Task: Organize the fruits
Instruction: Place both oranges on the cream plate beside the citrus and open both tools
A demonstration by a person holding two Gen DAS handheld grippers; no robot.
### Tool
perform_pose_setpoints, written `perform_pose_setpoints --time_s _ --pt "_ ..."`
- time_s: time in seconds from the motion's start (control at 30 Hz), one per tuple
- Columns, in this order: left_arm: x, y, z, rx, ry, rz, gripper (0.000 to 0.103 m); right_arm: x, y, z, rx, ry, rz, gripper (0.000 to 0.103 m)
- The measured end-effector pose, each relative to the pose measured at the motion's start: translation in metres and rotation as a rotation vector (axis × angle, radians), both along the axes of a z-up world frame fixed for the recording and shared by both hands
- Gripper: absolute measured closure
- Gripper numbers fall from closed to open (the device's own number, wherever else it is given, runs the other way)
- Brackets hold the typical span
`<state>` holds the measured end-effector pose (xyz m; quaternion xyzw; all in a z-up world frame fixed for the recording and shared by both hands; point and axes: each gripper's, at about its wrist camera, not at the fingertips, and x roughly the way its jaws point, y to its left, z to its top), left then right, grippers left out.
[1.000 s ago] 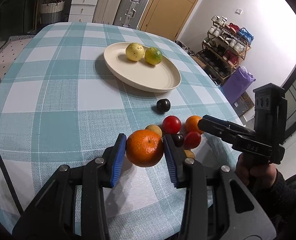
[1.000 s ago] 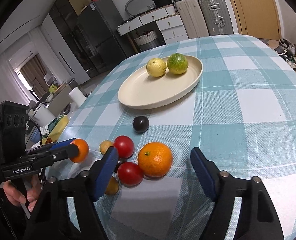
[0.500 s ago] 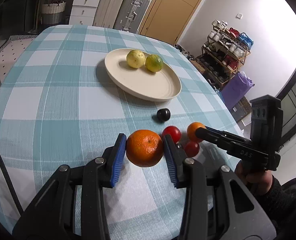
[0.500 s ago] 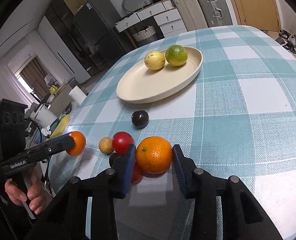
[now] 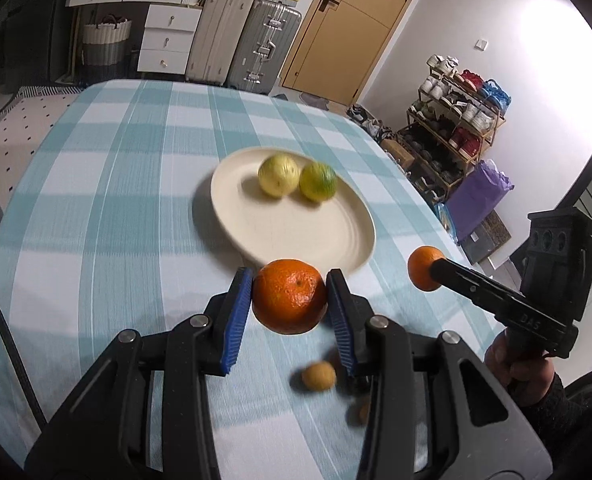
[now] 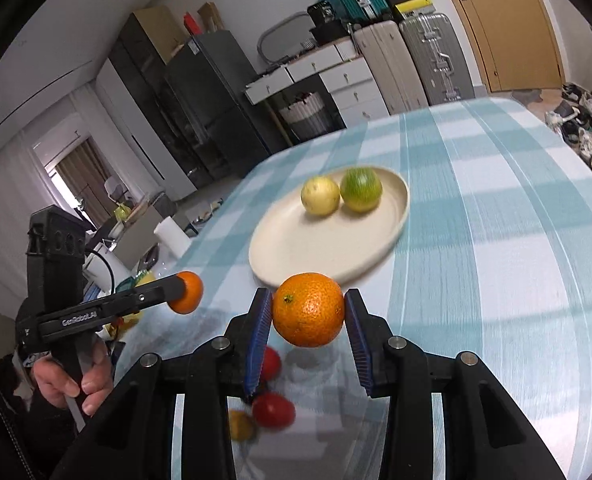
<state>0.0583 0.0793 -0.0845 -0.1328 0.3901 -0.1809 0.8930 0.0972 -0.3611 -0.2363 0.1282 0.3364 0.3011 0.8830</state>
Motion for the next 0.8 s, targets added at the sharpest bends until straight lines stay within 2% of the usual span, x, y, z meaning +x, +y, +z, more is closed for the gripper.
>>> perform_pose_setpoints --time_s 0.3,0.53,0.8 --pt "0.064 -0.002 0.004 -0.005 0.017 0.024 0.068 0.045 0.017 0.015 0.033 -0.02 0.035 0.065" --pt "0.112 -0.002 -0.009 -0.037 0.059 0.03 0.068 0.078 0.041 0.009 0.017 0.017 0.071 0.065" --pt "0.156 -0.001 -0.022 -0.037 0.09 0.037 0.068 0.106 0.066 -0.005 0.005 0.061 0.115 0.065"
